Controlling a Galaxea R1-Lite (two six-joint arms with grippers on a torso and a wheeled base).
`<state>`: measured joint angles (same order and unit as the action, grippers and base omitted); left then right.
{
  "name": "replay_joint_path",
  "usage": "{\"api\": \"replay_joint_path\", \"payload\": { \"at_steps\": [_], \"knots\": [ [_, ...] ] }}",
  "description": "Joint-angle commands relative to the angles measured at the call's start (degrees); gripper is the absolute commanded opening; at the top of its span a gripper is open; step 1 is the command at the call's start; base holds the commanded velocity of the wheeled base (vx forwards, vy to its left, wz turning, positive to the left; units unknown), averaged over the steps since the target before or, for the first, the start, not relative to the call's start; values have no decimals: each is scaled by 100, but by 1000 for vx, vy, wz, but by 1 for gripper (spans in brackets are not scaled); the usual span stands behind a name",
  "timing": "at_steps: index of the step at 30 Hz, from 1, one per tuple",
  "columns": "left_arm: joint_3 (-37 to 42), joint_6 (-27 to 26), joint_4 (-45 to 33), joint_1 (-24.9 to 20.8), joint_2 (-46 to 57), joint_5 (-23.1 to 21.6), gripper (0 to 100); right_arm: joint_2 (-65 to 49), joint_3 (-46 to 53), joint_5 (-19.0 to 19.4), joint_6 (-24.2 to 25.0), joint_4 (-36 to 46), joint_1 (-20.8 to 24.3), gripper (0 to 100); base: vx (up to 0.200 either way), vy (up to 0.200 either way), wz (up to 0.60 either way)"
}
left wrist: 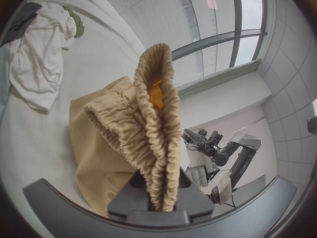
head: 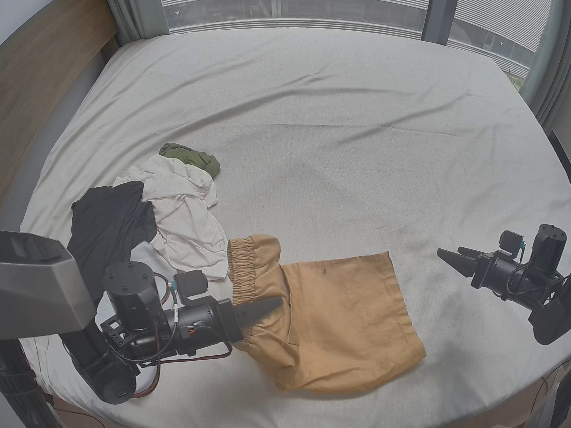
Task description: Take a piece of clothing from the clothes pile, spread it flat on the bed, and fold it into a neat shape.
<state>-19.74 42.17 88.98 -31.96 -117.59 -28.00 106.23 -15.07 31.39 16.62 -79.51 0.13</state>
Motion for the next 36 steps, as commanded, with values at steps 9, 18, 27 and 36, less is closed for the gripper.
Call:
{"api": "replay_joint_path", "payload": {
  "at_steps": [9,18,27,36],
  "knots": [
    [-496,310,14,-609,-379,67,0,21,-5,7,0,-3,-5,100,0,0,0],
    [-988,371,5,-829,-721,84,0,21,13,-1,0,-3,4,100,0,0,0],
    [-1331,415,-12,-1084,-1038,93,0,3,4,-1,0,-3,4,100,0,0,0],
    [-1753,424,-531,-1286,-1099,93,0,3,13,-1,0,-3,22,100,0,0,0]
  ]
}}
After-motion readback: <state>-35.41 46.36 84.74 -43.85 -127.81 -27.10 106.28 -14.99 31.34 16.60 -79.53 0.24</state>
